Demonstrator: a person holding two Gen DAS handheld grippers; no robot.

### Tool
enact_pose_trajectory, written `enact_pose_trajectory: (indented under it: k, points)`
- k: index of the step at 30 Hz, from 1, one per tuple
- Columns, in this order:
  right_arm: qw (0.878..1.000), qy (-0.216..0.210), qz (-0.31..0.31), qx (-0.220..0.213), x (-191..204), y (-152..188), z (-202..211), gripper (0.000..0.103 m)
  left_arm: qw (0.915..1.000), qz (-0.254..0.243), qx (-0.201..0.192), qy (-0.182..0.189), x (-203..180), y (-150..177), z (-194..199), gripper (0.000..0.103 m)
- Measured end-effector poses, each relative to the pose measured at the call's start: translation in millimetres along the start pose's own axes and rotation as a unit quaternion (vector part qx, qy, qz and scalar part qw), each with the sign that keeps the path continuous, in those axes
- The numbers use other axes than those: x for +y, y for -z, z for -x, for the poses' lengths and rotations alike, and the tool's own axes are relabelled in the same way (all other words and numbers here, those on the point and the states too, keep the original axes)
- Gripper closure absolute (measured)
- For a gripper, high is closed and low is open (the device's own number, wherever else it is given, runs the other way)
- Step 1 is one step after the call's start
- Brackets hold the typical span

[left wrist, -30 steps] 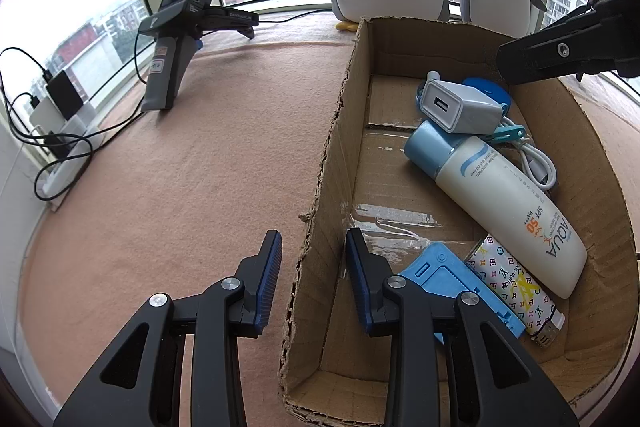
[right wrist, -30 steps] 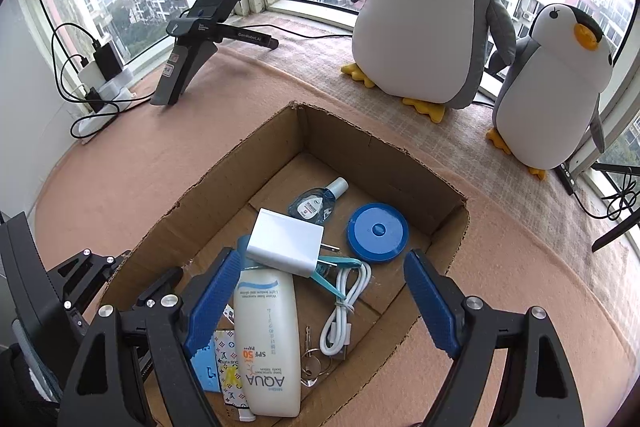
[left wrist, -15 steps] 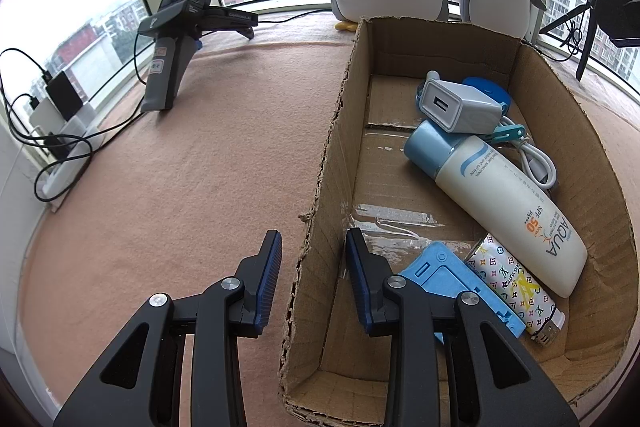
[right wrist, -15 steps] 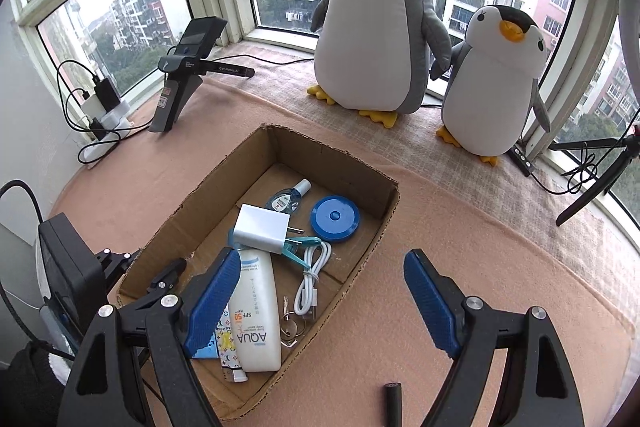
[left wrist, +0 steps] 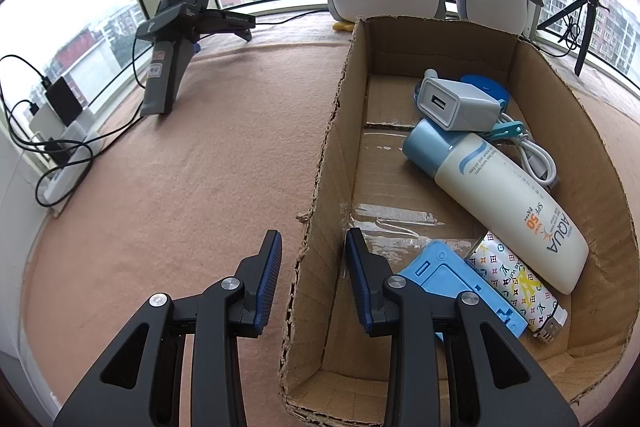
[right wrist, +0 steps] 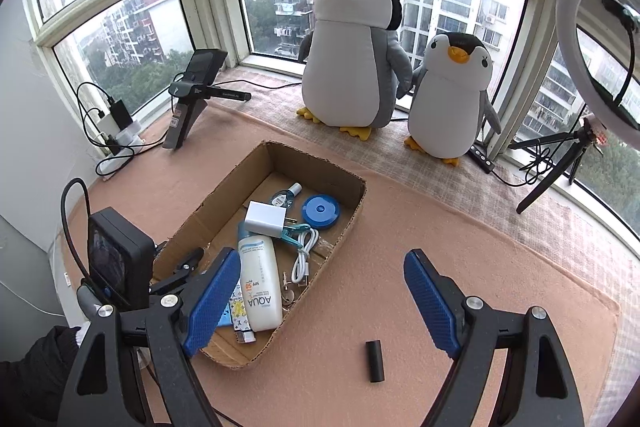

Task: Organize rigid objects
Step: 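Move the right tool to the black cylinder and grasp it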

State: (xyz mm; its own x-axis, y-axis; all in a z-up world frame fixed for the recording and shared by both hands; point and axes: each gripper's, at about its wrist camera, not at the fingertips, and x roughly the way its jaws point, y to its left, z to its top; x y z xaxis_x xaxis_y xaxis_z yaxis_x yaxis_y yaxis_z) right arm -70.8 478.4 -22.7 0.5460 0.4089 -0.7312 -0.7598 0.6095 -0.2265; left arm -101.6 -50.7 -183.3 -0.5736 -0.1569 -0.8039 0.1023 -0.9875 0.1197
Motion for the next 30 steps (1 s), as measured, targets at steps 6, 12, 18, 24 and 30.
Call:
enact_pose_trajectory:
  k: [6, 12, 18, 24, 30]
  points:
    - [1.0, 0.011, -0.007, -0.006, -5.9, 18.4, 34.4, 0.022, 1.0, -0.001, -0.001, 0.0, -0.2, 0.5, 0.2, 0.072]
    - [0.999, 0.02, -0.032, 0.006, -19.7, 49.4, 47.4, 0.022, 1.0, -0.002, -0.001, 0.0, -0.3, 1.0, 0.5, 0.072]
    - [0.997, 0.027, -0.064, 0.016, -37.3, 81.7, 45.2, 0.022, 1.0, -0.003, -0.001, -0.001, -0.3, 1.1, 0.6, 0.072]
    - [0.997, 0.039, -0.067, 0.03, -51.6, 102.3, 18.2, 0.022, 1.0, -0.006, -0.001, -0.002, -0.6, 0.6, 0.7, 0.072]
    - [0.996, 0.039, -0.05, 0.059, -56.2, 112.4, -23.7, 0.035, 1.0, -0.005, 0.0, -0.002, -0.6, 0.5, 0.6, 0.072]
